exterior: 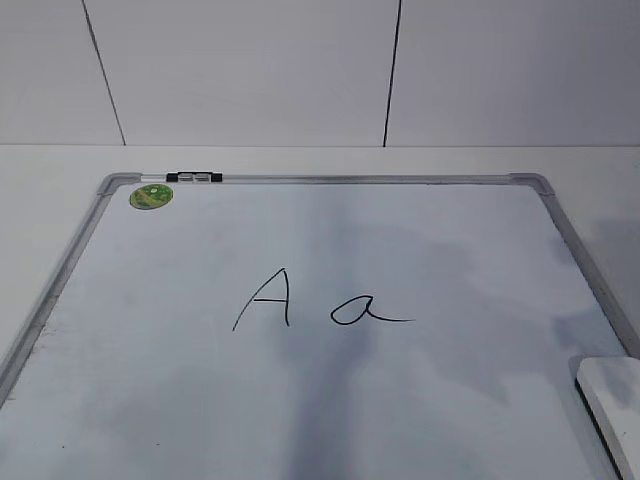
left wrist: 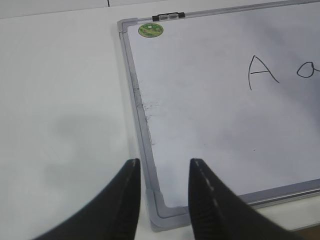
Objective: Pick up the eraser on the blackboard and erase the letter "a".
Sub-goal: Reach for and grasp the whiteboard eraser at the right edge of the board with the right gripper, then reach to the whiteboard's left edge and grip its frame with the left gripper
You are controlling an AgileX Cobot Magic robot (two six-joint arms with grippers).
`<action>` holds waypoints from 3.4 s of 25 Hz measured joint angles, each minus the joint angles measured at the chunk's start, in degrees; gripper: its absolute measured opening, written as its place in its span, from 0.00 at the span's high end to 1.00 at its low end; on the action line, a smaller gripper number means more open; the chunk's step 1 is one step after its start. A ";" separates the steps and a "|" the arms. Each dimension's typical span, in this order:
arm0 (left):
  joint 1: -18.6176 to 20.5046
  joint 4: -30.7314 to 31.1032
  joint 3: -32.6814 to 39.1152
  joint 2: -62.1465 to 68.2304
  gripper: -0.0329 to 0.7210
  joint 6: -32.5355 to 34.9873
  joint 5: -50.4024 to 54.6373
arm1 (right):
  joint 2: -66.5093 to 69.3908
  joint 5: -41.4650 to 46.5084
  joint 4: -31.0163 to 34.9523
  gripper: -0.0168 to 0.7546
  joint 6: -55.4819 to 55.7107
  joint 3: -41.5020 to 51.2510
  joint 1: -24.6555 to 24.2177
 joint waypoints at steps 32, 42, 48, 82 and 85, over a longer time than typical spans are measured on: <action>0.00 0.00 0.00 0.00 0.63 0.00 0.00 | 1.81 -5.03 -6.86 0.15 9.93 0.00 7.59; 0.00 0.00 0.00 0.00 0.63 0.00 0.00 | 3.68 -6.34 -7.31 0.12 9.93 0.00 7.59; 0.00 0.00 0.00 0.00 0.63 0.00 0.00 | 6.67 -10.11 -7.34 0.11 9.05 2.26 7.59; 0.00 0.00 0.00 0.00 0.63 0.00 0.00 | 19.35 -22.57 -9.28 0.11 7.77 5.75 7.59; 0.00 0.00 0.00 0.00 0.63 0.00 0.00 | 19.58 -22.83 -9.28 0.12 7.77 5.75 7.59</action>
